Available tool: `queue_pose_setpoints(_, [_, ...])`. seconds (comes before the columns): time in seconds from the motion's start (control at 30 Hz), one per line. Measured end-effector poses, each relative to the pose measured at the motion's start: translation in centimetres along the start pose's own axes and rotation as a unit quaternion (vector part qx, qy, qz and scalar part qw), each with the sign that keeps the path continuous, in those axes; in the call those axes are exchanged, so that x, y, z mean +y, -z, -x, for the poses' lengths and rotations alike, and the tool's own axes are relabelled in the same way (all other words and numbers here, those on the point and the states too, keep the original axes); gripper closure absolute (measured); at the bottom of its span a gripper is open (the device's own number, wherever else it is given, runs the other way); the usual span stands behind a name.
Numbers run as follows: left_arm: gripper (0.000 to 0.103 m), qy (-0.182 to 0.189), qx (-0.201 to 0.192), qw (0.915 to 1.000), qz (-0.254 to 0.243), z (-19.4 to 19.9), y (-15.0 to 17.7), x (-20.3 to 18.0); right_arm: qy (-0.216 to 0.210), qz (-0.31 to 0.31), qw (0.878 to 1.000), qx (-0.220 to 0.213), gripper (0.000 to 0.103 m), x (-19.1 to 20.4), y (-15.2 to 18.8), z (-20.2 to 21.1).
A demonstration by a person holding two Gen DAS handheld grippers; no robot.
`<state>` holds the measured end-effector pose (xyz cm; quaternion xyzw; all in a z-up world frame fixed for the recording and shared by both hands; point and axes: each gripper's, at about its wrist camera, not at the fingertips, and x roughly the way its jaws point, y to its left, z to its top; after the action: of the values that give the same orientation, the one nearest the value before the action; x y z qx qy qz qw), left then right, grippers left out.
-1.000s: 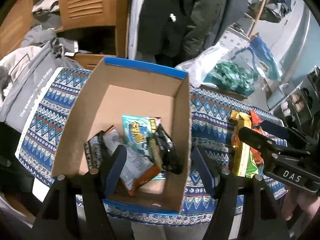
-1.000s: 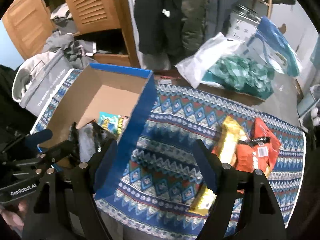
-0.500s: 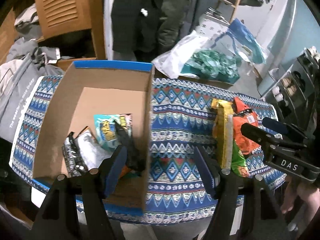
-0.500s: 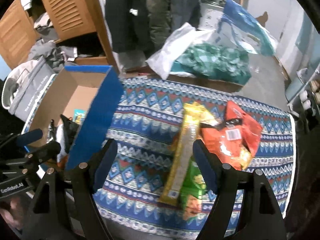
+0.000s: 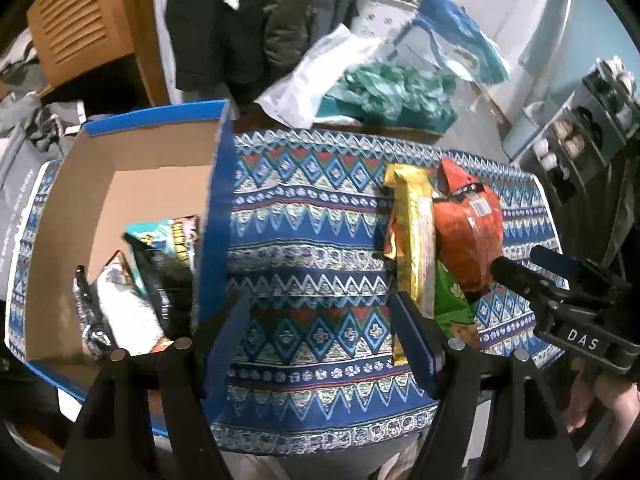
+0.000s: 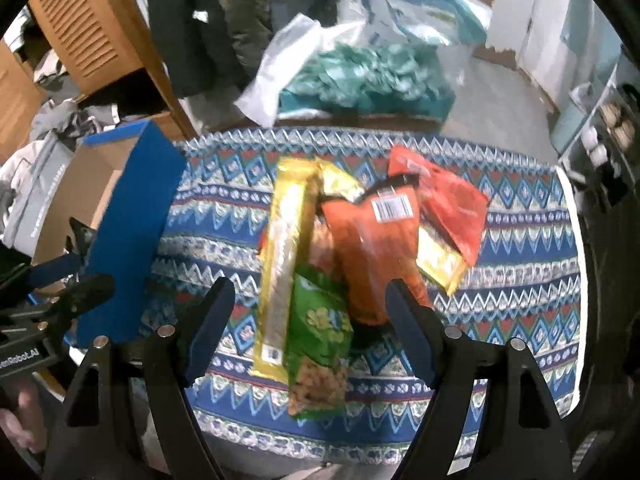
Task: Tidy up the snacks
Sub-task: 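Move both tools back over the remaining snack pile, then grasp the green peanut bag with the right tool while the left tool grasps the gold bar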
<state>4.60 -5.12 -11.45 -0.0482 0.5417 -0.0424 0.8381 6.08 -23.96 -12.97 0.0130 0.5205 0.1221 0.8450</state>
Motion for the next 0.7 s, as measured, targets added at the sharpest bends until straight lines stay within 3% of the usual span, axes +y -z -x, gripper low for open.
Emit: queue_pose_setpoints(0.7, [0.029, -0.028, 0.063, 0.9966, -0.044, -6.4, 1.3, -2.8, -0.021, -0.045, 0.994, 0.093, 0.025, -2.8, 3.8, -6.8])
